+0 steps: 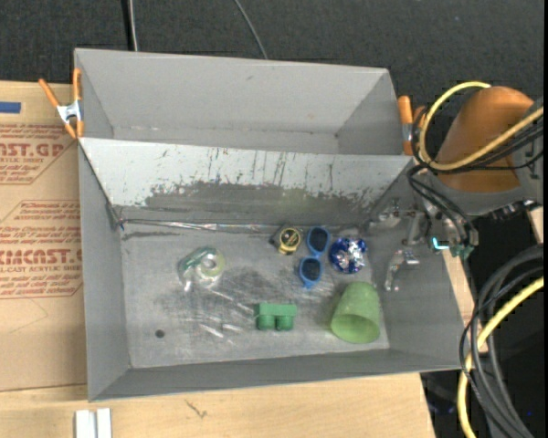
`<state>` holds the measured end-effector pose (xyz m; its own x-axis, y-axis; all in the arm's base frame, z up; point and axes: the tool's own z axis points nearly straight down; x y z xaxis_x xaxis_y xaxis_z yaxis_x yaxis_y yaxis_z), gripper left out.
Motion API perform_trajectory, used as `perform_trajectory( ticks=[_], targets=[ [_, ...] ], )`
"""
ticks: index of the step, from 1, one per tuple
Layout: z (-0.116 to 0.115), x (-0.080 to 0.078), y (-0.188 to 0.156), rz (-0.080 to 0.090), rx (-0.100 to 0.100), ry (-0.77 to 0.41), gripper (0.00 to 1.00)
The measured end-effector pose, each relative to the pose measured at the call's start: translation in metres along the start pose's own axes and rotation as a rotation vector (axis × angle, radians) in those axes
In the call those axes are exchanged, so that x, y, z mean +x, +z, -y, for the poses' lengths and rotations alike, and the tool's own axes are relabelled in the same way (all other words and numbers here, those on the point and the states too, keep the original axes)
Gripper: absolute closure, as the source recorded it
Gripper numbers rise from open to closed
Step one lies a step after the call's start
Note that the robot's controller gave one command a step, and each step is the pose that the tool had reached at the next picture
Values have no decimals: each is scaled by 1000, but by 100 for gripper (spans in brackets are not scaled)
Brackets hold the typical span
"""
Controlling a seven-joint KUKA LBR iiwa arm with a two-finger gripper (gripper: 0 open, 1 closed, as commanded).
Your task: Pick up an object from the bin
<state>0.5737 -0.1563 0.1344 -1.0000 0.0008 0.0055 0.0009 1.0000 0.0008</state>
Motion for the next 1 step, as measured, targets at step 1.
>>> perform_trajectory(
  ticks=[1],
  targets=[
    [-60, 12, 24, 8, 3, -56, 0]
  ],
)
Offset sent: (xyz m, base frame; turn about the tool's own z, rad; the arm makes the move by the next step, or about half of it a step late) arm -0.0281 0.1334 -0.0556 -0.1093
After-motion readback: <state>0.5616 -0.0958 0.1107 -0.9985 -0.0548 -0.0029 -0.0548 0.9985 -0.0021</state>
